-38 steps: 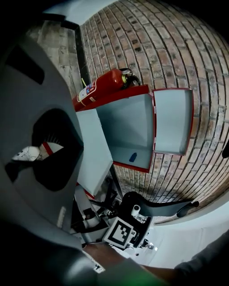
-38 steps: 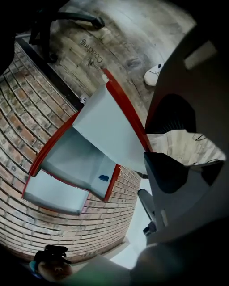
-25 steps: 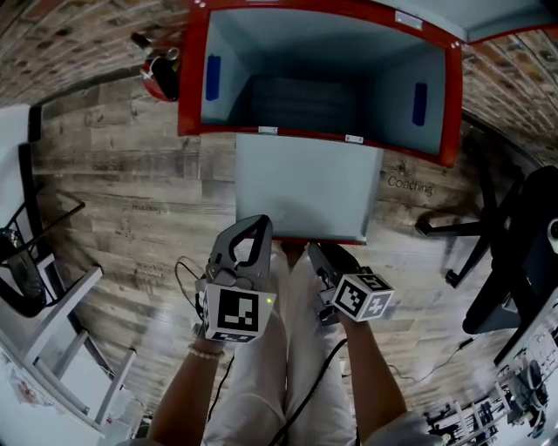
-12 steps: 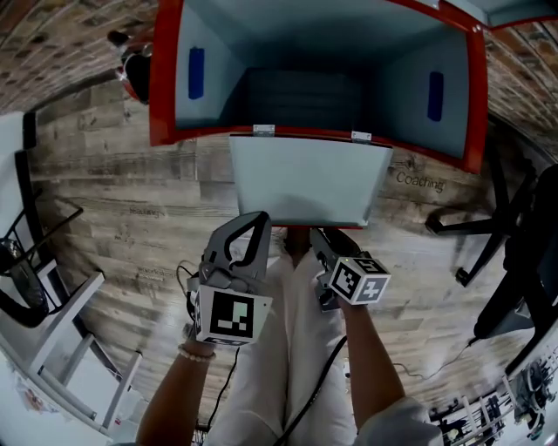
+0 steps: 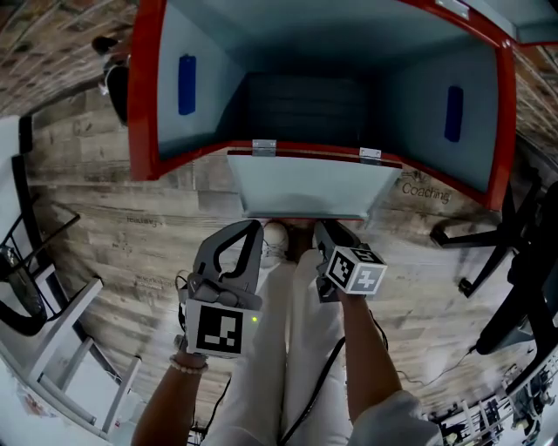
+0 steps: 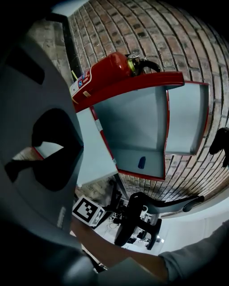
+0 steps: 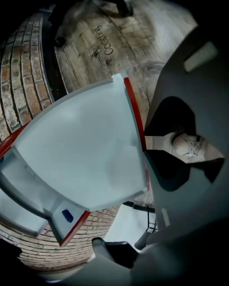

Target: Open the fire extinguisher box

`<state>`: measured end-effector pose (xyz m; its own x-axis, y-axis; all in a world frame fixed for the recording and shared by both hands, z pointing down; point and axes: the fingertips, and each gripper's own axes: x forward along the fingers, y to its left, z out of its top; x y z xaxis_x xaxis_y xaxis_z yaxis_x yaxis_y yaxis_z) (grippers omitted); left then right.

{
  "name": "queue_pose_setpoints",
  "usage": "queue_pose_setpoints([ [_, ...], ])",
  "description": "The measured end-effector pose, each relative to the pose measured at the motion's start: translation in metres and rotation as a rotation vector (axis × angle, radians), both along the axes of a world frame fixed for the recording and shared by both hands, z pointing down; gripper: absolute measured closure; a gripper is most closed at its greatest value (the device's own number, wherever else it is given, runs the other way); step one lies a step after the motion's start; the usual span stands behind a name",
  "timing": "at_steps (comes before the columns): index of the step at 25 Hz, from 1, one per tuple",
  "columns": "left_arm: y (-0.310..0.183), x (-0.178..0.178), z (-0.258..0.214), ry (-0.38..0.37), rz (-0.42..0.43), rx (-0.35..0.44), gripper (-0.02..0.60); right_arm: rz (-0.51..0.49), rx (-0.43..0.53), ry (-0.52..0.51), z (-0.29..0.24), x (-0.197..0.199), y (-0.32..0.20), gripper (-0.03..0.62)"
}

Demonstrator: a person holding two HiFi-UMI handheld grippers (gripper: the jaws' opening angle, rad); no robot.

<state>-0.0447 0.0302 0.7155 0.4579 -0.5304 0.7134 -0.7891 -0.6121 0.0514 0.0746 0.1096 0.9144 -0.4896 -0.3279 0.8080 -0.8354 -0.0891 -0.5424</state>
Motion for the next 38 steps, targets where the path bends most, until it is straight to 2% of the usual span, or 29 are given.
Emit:
queue_pose_setpoints([
  [4,-0.010,-0.005,0.007,0.001,-0.007,0.008,0.583,0.013,0.037,0.056,0.016,0.003,-0.030,0.588],
  [9,-0.016,-0.013,0.011,0.001,-0.025,0.009,0.583,-0.018,0.087,0.052,0.010,-0.009,-0.062,0.588],
  [14,-0.020,-0.019,-0.005,0.000,-0.059,0.000,0.583,-0.063,0.150,0.067,-0.030,-0.012,-0.078,0.588],
  [23,-0.030,-0.006,-0.087,0.028,-0.056,0.034,0.583,-0.114,0.332,0.098,-0.175,0.000,-0.108,0.588],
  [31,-0.036,0.014,-0.206,0.055,-0.028,0.109,0.583,-0.184,0.487,0.125,-0.334,0.015,-0.127,0.588],
  [38,-0.040,0.004,-0.307,0.051,-0.037,0.170,0.583,-0.229,0.607,0.119,-0.452,0.006,-0.133,0.588],
])
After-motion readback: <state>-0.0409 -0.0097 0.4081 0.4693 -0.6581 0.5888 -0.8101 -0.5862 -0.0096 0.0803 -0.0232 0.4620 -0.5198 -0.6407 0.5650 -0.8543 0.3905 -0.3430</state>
